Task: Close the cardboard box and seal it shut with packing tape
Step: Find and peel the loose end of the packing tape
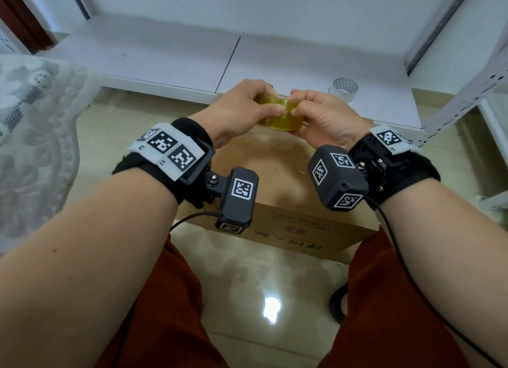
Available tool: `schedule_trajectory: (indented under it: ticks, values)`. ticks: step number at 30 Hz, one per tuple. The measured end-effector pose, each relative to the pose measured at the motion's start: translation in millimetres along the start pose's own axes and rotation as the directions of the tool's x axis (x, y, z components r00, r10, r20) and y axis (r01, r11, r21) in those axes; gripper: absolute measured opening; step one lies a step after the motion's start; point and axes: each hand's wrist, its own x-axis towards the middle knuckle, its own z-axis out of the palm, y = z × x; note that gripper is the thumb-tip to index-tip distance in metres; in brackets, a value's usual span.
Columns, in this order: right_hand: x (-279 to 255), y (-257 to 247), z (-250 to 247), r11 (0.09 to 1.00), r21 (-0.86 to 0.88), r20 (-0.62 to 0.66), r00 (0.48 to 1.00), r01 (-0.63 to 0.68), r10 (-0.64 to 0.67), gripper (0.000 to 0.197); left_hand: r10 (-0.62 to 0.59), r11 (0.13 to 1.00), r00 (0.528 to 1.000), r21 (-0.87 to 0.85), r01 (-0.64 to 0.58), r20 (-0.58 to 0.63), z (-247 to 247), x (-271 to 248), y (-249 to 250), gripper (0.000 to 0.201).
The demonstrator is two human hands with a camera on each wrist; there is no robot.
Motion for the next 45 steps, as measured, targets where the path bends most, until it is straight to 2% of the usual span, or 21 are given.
schedule_trajectory:
  ticks: [4,7,22,26,30,35,40,45]
  values:
    - [1.0,1.7,-0.3,0.999,-0.047,-0.003,1.000,0.012,-0.012,0.031,0.000,1.000,1.000,-0.010,0.000,-0.002,0.3,0.4,-0.2,0.021]
    - [0.7,3.9,-0.5,0.995,-0.098,0.002,1.000,0.023,-0.023,0.030,-0.002,1.000,1.000,-0.029,0.003,0.002,-1.9,1.0,-0.2,0.015]
    - [0.4,4.2,-0.9,0.995,-0.101,-0.024,1.000,0.016,-0.019,0.029,-0.030,0.998,0.999,-0.049,0.030,0.014,1.1,1.9,-2.8,0.011]
    - [0.7,7.9,-0.6,0.996,-0.084,0.007,1.000,0.008,-0.008,0.018,-0.037,0.997,0.999,-0.062,0.039,0.024,0.5,1.3,-1.8,0.006]
    - [3.2,9.4,-0.2,0.994,-0.107,-0.018,1.000,0.007,-0.009,0.027,-0.041,0.998,0.999,-0.042,0.041,0.009,1.1,1.7,-3.2,0.007]
    - [7.2,11.4,-3.0,0.992,-0.126,-0.022,1.000,0.011,-0.013,0.029,-0.043,0.998,0.999,-0.046,0.044,0.008,-0.1,2.8,-4.6,0.008]
    - [4.8,12.8,-2.3,0.996,-0.089,0.008,1.000,0.011,-0.011,0.017,-0.055,0.996,0.998,-0.064,0.056,0.017,0.3,3.3,-4.7,0.008]
    - [5.5,13.1,-1.8,0.990,-0.143,-0.017,1.000,0.015,-0.018,0.028,-0.056,0.997,0.998,-0.056,0.056,0.015,0.7,4.3,-5.8,0.008]
